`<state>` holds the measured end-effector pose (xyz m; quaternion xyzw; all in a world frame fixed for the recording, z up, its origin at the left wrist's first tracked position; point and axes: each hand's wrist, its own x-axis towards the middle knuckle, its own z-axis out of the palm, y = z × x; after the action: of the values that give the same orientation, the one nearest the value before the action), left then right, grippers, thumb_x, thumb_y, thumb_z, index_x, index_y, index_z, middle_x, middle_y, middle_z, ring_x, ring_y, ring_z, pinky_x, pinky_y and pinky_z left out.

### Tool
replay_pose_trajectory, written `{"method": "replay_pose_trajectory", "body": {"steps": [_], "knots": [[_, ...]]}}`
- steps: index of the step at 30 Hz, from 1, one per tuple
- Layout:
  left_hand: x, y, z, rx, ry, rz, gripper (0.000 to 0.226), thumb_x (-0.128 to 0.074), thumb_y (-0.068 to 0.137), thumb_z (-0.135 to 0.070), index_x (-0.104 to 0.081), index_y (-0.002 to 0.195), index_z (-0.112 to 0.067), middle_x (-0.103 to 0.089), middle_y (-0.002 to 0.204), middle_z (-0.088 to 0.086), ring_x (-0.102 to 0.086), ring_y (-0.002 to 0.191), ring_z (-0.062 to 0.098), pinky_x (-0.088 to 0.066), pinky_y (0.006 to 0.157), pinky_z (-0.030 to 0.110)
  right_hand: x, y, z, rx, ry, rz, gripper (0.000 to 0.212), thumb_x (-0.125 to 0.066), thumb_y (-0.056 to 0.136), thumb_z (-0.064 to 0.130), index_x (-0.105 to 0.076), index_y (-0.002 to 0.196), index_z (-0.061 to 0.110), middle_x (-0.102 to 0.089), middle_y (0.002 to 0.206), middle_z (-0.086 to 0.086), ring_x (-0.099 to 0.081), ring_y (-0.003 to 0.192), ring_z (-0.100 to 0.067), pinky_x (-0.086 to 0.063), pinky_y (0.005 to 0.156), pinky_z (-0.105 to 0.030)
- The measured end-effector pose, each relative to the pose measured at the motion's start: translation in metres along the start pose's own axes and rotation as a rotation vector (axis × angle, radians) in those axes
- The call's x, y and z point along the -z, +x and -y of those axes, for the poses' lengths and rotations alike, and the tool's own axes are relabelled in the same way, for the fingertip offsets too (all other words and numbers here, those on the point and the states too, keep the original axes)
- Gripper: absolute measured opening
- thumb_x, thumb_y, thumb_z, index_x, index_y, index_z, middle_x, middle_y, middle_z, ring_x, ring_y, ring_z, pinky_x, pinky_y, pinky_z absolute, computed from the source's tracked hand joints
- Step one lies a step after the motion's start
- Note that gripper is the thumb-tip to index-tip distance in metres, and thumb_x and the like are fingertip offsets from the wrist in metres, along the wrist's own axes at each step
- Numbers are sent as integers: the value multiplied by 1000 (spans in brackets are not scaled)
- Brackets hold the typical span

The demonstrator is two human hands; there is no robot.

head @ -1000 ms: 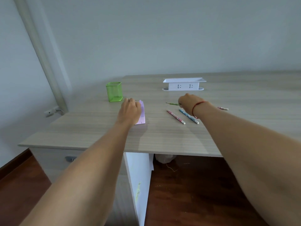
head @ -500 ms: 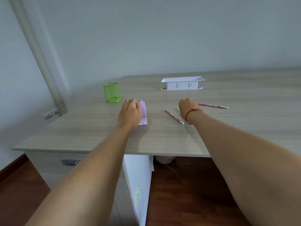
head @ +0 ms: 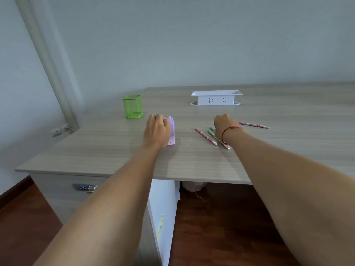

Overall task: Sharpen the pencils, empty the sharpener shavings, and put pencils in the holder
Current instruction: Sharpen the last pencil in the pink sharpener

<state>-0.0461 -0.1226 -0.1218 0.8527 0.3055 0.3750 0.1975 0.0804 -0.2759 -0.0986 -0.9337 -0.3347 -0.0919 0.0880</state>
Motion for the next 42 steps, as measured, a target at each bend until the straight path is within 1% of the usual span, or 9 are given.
{"method": "replay_pose_trajectory", "body": {"steps": [3,10,14,18,22,27,32,37,42], "knots": [[-6,1,-4,-19,-5,-6,31,-36,99,-17,-55,112,4,-53,118,22,-48,116,34,-38,96,42,1,-2,-13,-27,-51,-3,26,-48,94,3,-58,118,1,-59,123,-18,-60,112,-36,-50,85,-38],[-26,15,-2,-24,-69,-26,30,-40,98,-21,-57,109,1,-53,116,21,-48,114,35,-39,96,41,-4,2,-63,-146,-116,-54,33,-40,95,3,-54,126,4,-50,130,-16,-51,121,-34,-46,96,-43],[-42,18,-2,-41,-65,-148,28,-45,97,-23,-59,101,1,-56,110,19,-50,107,35,-40,86,40,-12,14,-79,-193,-93,-28,37,-41,94,0,-48,130,3,-45,135,-16,-46,126,-34,-41,100,-44],[-56,20,2,-67,-68,-293,25,-43,92,-16,-61,94,1,-60,102,18,-53,98,36,-39,77,39,-24,30,-88,-228,-61,34,43,-44,92,0,-43,134,2,-42,139,-16,-43,131,-34,-38,105,-47],[-65,29,5,-91,-91,-338,29,-40,87,-17,-63,87,1,-64,96,17,-53,91,35,-35,73,34,-36,50,-88,-271,-2,38,44,-40,93,3,-40,137,1,-41,141,-16,-39,133,-32,-36,107,-48],[-71,37,9,-132,-87,-351,21,-46,89,-10,-63,84,2,-65,92,18,-54,87,35,-33,70,29,-42,66,-90,-350,-12,89,46,-43,93,7,-40,138,2,-49,139,-17,-42,132,-33,-30,111,-47],[-67,34,7,-123,-93,-323,22,-45,91,-12,-62,86,1,-63,95,18,-53,90,34,-33,71,29,-40,62,-85,-256,-105,4,37,-40,93,-1,-53,127,2,-52,133,-19,-50,124,-35,-42,99,-42],[-52,29,-6,-35,-52,-159,29,-38,94,-19,-59,85,0,-57,103,18,-50,98,33,-40,79,35,-19,46,-68,-189,-128,-12,37,-46,88,-7,-56,123,1,-57,128,-17,-56,118,-36,-48,90,-40],[-30,14,-5,-42,-33,-121,29,-38,94,-17,-55,78,1,-55,96,20,-51,94,36,-41,79,38,10,29,-33,39,-31,-54,30,-43,95,0,-56,122,6,-59,124,-16,-59,113,-35,-48,89,-39]]}}
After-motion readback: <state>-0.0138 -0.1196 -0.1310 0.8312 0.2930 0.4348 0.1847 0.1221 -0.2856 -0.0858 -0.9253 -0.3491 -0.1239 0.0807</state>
